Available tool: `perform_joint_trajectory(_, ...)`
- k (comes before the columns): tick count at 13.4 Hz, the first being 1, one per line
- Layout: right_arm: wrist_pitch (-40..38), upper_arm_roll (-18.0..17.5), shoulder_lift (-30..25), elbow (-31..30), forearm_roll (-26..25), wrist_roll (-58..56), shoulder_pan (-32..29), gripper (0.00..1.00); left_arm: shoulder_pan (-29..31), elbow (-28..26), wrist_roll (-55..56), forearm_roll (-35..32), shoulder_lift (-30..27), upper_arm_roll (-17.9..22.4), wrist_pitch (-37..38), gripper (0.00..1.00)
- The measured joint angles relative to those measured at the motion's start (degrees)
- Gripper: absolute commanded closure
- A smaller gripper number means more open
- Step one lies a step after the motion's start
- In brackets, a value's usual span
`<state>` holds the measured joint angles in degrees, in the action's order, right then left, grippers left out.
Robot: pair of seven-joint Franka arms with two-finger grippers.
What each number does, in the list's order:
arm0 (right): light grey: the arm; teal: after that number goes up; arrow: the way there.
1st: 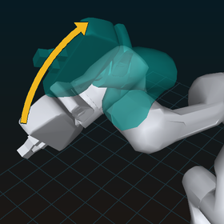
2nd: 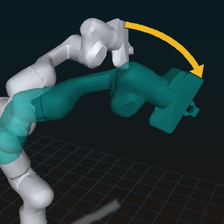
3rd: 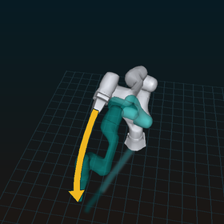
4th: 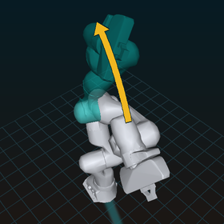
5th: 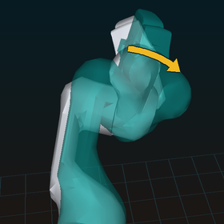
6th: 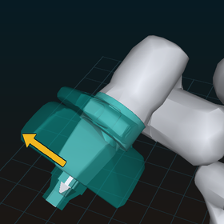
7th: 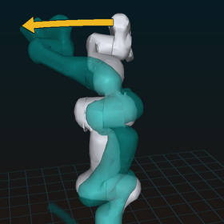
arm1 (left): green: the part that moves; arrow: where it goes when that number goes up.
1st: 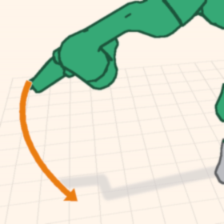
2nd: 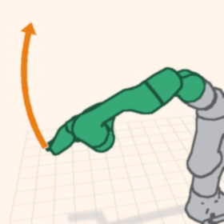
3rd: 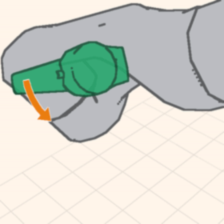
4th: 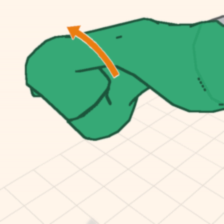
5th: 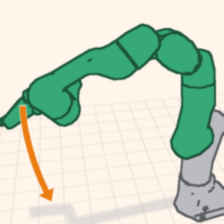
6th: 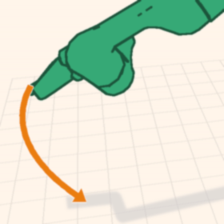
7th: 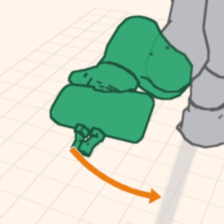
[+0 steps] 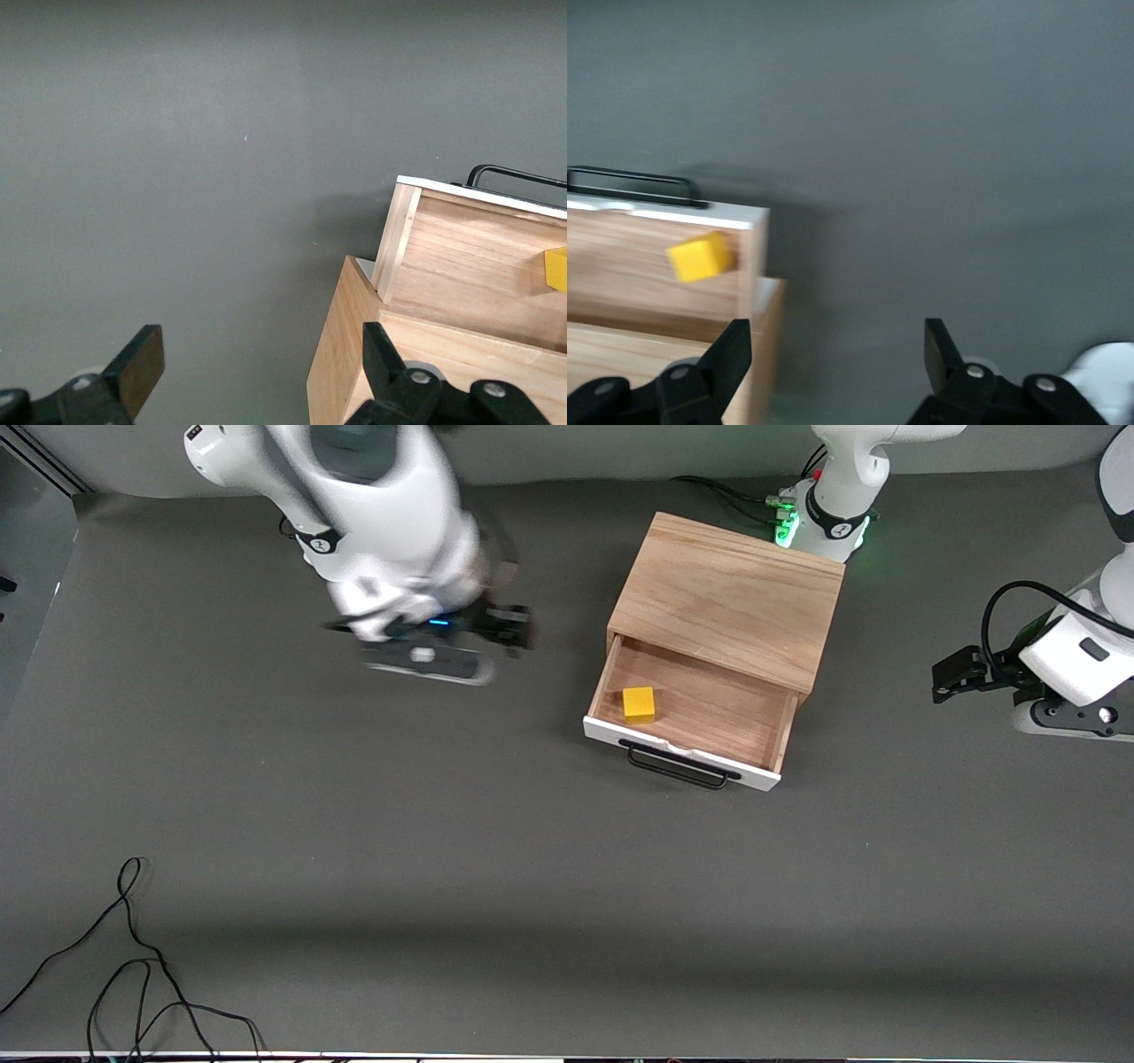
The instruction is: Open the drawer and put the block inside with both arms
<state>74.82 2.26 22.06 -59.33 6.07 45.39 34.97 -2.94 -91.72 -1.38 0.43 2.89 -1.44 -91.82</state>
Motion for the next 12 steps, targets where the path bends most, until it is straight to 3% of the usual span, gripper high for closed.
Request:
perform_joint_trajectory(2, -4.72, 3.82, -3.05, -0.12, -0.05, -7.86, -3.03, 0.12, -0.01, 0.0, 0.0, 0.0, 0.0, 0.01, 0.06, 0.0)
perform_joint_trajectory(4, -7.51, 10.01, -4.82, -0.67, -0.07, -17.97, -3.94, 0.12, -0.01, 0.04, -0.01, 0.0, -0.02, 0.04, 0.52, 0.0)
perform_joint_trajectory(9, -8.21, 29.39, -5.59, -4.59, -0.04, -46.77, -4.45, 0.12, -0.01, 0.0, -1.01, -0.91, -1.41, 0.15, 1.42, 0.0)
perform_joint_trajectory(12, -4.07, 33.33, -5.6, -7.12, 0.07, -50.68, -5.79, 0.12, 0.02, -0.12, -2.46, -1.17, -2.6, 0.36, 1.9, 0.0)
